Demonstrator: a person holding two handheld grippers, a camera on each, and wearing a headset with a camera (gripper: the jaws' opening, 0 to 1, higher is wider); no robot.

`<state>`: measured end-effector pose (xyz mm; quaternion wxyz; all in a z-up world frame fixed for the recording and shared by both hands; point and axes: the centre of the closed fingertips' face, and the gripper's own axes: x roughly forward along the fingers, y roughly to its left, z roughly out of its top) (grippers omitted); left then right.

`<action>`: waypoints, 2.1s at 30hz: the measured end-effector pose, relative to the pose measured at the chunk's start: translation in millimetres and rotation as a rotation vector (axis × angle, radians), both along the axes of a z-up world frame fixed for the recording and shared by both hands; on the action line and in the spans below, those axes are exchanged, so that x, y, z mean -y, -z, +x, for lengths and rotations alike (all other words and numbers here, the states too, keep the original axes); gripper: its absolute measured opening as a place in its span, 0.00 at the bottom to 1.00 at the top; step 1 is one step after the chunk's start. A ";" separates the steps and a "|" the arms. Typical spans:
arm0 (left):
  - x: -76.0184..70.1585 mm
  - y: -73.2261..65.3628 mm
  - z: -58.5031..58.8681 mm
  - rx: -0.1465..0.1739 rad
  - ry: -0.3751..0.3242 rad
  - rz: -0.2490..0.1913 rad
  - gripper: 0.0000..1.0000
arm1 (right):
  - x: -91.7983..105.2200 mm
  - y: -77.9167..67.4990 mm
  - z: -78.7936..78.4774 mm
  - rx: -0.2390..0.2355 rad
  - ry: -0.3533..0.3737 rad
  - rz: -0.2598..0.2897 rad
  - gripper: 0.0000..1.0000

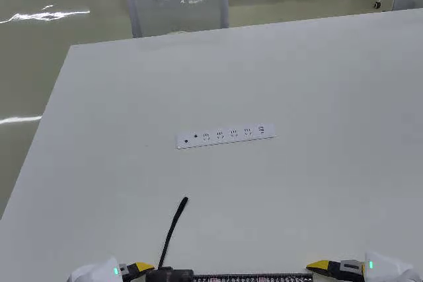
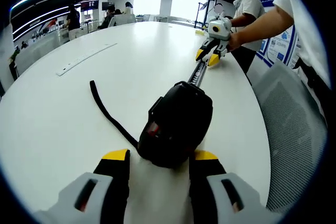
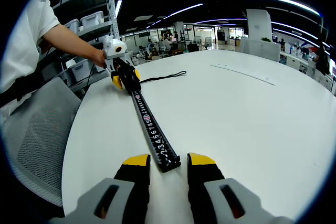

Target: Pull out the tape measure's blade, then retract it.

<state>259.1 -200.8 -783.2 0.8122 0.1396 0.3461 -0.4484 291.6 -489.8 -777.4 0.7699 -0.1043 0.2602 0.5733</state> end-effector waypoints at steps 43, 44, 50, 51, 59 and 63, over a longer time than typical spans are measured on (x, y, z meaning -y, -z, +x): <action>-15.1 -27.0 -14.5 0.019 -0.271 -0.056 0.53 | -21.3 -36.9 -13.8 0.028 0.164 0.042 0.38; -15.8 -26.4 -15.0 0.021 -0.274 -0.054 0.53 | -21.3 -37.1 -14.3 0.026 0.167 0.042 0.39; -18.5 -30.1 -17.3 0.029 -0.303 -0.071 0.54 | -21.2 -38.1 -19.8 0.023 0.183 0.035 0.40; -18.7 -30.8 -17.6 0.031 -0.307 -0.075 0.54 | -20.9 -38.9 -20.3 0.025 0.185 0.033 0.40; -17.3 -37.7 -22.1 0.038 -0.334 -0.101 0.56 | -17.5 -43.3 -23.6 0.030 0.209 0.040 0.42; -18.3 -40.6 -23.1 0.043 -0.357 -0.115 0.56 | -16.0 -47.1 -25.8 0.034 0.223 0.044 0.42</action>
